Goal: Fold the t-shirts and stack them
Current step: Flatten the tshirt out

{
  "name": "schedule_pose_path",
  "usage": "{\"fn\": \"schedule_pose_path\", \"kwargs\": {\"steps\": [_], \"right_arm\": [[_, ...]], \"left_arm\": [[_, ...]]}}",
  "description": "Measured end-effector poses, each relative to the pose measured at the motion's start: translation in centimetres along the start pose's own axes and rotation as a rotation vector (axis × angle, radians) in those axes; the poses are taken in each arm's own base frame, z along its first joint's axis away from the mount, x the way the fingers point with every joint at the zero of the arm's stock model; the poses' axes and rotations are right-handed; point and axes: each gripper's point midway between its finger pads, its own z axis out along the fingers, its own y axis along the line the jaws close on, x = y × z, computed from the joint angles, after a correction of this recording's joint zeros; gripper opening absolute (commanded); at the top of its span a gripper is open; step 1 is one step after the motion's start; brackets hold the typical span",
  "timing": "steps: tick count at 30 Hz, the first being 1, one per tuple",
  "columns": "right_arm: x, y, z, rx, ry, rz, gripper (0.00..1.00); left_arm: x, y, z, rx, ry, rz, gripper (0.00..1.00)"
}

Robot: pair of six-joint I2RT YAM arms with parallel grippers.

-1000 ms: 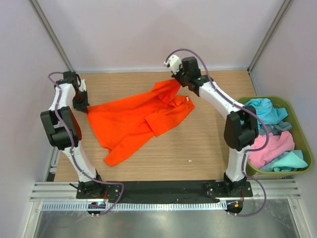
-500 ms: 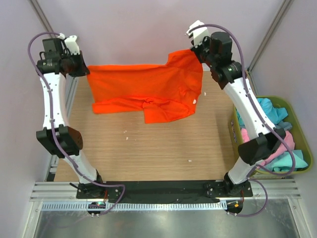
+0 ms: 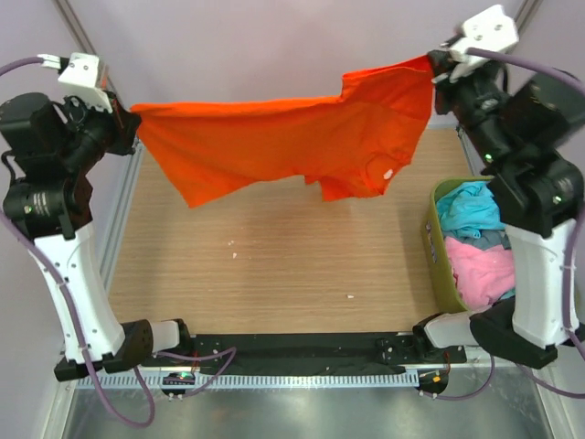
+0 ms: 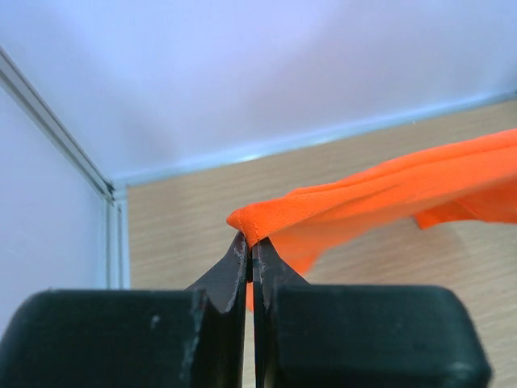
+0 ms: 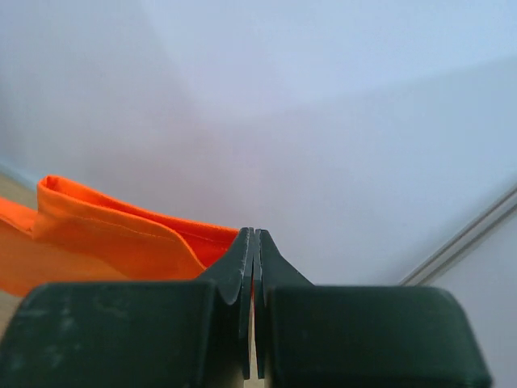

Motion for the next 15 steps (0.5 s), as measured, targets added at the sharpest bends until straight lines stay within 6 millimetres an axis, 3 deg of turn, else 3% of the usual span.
{"fn": "schedule_pose_path", "kwargs": {"steps": [4, 7, 11, 15], "right_arm": [[-4.4, -3.1, -4.4, 0.068, -0.108, 0.022, 0.01], [-5.9, -4.2, -6.5, 0.092, -0.155, 0.030, 0.01], [-6.8, -4.2, -7.9, 0.071, -0.190, 0.056, 0.01], [-5.4, -2.3, -6.8, -0.005, -0.158, 0.075, 0.01]], "left_arm": [[-3.4, -0.7, -3.5, -0.038, -0.116, 0.052, 0.00], [-5.6, -0.7, -5.2, -0.073, -0.186, 0.080, 0.00], [-7.5, 0.3, -6.2, -0.142, -0.242, 0.114, 0.00], [-7.6, 2.3, -5.6, -0.230, -0.229, 0.144, 0.00]]}}
